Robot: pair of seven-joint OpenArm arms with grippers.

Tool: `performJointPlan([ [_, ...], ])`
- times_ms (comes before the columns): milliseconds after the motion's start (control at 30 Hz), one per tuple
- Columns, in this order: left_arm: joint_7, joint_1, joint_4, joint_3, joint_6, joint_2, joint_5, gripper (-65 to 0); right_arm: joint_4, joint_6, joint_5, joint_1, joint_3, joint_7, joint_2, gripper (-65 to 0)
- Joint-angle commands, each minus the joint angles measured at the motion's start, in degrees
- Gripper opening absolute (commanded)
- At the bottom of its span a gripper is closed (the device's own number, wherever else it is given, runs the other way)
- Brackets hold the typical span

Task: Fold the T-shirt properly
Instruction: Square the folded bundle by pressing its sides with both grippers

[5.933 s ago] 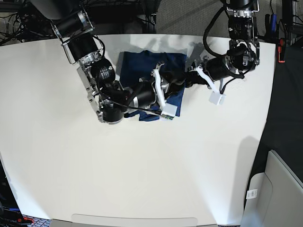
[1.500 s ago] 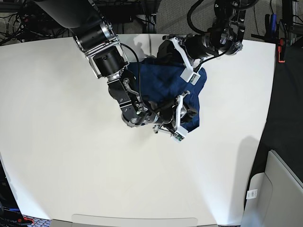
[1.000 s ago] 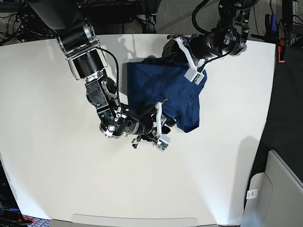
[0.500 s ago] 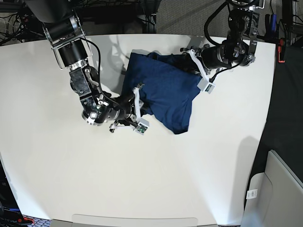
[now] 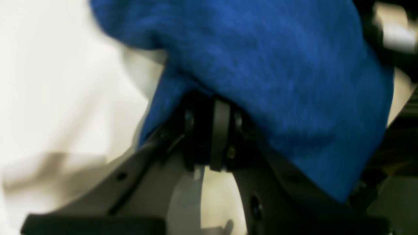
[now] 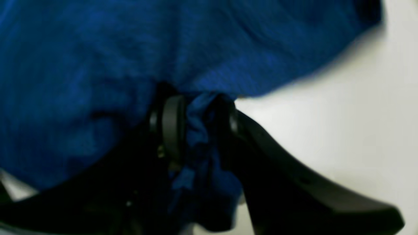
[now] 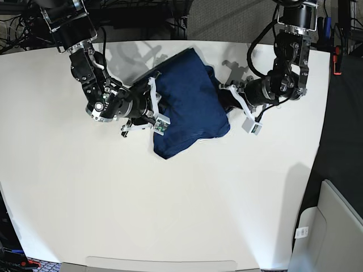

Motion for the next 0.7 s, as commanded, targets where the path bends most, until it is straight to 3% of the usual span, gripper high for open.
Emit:
performJointPlan([
  [0, -0.99, -1.68, -0.29, -0.18, -0.13, 0.18, -0.35, -59.9, 1.58, 0.91, -0.12, -1.08, -0.13, -1.57, 1.06, -47.5],
  [200, -1.07, -3.61, -0.47, -0.35, -0.13, 0.44, -0.44, -59.9, 6.59, 0.91, -0.12, -4.24, 0.57, -1.48, 1.94, -47.5],
  [367, -0.55, -2.91, 3.93, -3.43, -0.13, 0.26, -0.52, -59.8, 6.68, 0.91, 1.02, -5.38, 5.94, -1.39, 1.59, -47.5],
  [667, 2.09, 4.56, 9.29, -14.51, -0.13, 0.53, -0.70, -59.6, 6.94, 0.91, 24.14, -6.70, 18.33, -1.39, 3.44, -47.5],
])
